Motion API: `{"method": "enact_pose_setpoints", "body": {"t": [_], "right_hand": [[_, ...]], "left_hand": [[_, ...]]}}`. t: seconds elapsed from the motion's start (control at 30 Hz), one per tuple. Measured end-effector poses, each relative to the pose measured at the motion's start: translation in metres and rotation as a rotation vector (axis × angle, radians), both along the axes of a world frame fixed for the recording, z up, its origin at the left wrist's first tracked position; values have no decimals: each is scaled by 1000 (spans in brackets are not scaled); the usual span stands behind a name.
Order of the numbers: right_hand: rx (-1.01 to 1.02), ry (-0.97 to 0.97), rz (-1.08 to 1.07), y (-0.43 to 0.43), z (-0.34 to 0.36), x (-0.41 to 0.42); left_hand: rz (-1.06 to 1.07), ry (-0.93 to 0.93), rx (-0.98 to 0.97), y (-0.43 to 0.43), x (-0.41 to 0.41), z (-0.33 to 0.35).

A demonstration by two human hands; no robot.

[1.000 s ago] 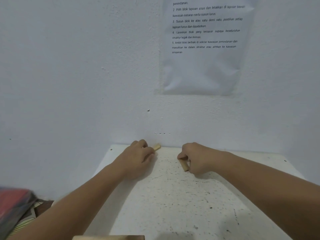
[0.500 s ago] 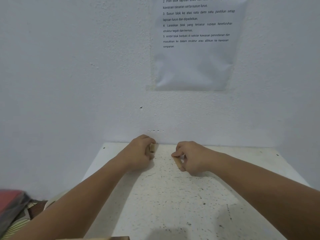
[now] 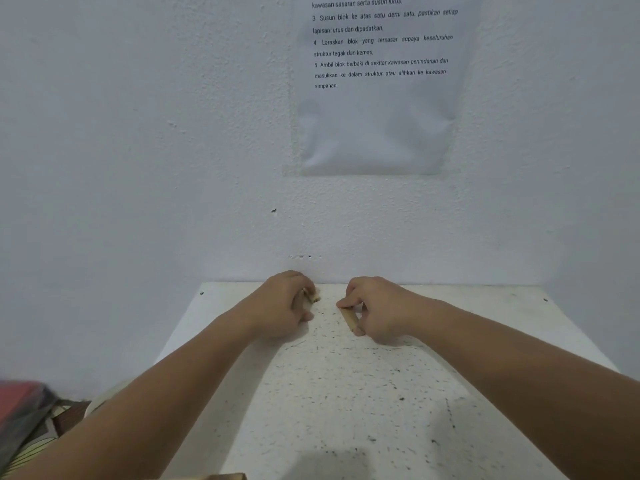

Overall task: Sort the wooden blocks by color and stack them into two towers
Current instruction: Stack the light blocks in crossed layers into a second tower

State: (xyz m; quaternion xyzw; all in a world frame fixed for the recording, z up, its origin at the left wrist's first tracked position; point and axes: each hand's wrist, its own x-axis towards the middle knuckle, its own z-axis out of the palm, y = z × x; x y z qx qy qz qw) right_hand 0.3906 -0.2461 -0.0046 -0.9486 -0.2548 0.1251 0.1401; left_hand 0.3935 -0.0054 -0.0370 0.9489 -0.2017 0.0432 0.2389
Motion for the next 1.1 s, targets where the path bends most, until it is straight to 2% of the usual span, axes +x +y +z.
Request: {"method": "enact_pose_setpoints", "body": {"t": [0.37, 0.5, 0.6, 0.8, 0.93, 1.03, 1.1], "right_hand": [[38, 14, -27, 0, -2, 1], [33, 15, -18, 0, -1, -1], [59, 30, -49, -1, 0, -4], [-30, 4, -24, 5, 14, -19], [31, 2, -71, 5, 46, -50], [227, 21, -117, 0, 92, -89], [341, -61, -158, -8, 132, -123]], "left_hand": [[-54, 26, -8, -6, -2, 4], [-72, 101, 73, 0, -1, 14], [-101, 93, 137, 0, -3, 22], [-80, 92, 145, 16, -21, 39], [7, 63, 59, 31, -48, 91], [71, -25, -87, 34, -86, 152], [88, -89, -203, 28, -123, 201]]}}
